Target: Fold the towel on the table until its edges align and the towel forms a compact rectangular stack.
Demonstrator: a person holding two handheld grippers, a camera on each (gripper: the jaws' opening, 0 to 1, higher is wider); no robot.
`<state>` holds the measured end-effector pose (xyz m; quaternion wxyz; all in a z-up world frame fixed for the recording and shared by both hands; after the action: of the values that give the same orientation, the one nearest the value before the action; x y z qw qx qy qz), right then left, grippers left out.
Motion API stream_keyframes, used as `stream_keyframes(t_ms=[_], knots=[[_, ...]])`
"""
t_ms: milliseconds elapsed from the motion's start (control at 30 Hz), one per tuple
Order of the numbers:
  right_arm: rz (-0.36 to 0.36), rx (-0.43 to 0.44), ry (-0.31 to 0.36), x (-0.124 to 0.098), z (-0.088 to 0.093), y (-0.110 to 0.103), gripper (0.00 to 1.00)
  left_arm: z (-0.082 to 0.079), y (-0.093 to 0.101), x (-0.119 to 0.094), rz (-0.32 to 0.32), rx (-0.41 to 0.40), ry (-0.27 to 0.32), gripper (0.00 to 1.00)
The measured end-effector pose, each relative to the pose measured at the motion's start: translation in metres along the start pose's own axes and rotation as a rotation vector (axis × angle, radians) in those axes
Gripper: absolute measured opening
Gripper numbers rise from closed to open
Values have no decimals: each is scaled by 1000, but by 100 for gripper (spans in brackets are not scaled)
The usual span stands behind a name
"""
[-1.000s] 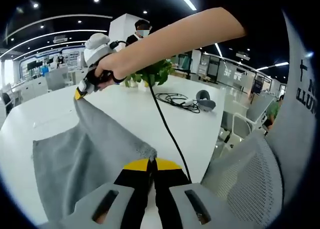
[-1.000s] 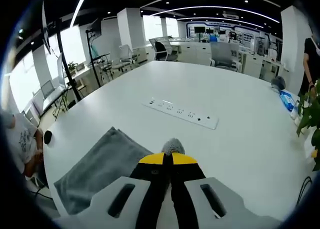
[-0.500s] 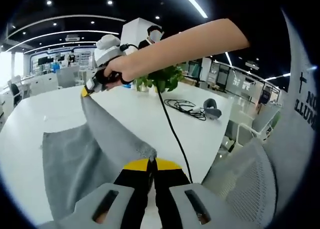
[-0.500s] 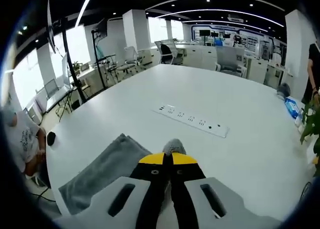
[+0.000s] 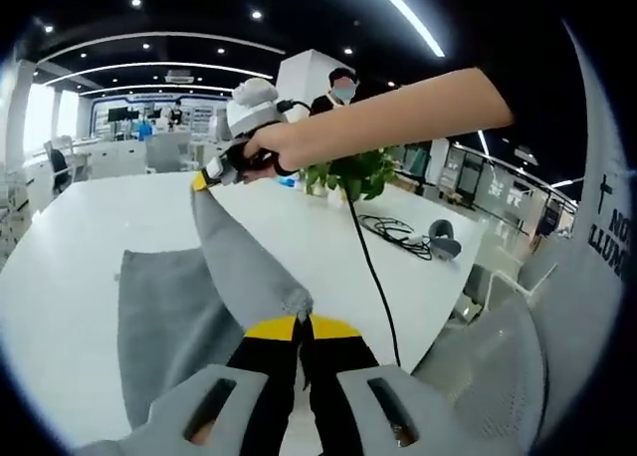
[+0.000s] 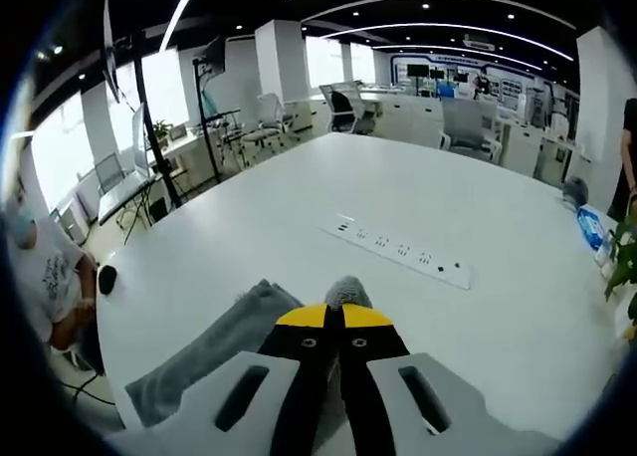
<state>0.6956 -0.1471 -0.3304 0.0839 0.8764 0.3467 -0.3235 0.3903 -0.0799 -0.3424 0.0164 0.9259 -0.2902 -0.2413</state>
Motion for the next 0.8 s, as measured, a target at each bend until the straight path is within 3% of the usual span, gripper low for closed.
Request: stream_keyframes(t_ms=[100, 300, 433, 800], knots=[[-4, -4, 1, 8, -6, -1, 0, 2, -10, -7, -20, -15, 6, 3], [-6, -10, 1, 2, -8, -18, 0, 6, -24, -17, -42, -49, 16, 3], [-1, -26, -18, 19, -12, -19, 0, 12, -34, -24, -49, -58, 11, 3], [-24, -53, -26, 36, -23, -50, 0, 27, -61, -45, -93, -107, 13, 3]])
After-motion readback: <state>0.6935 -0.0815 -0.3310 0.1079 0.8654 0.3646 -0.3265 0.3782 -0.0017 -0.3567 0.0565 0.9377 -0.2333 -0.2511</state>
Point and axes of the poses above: the point that each gripper's makers call its tool centre point, and the gripper's own axes: x roughly forward along the fingers, y roughly to its right, z roughly out of its underside, the point moved 7 cm from there along -x, roughly backward along the fingers, and after that the axes turned 4 degrees about -y, right-handed, at the moved point
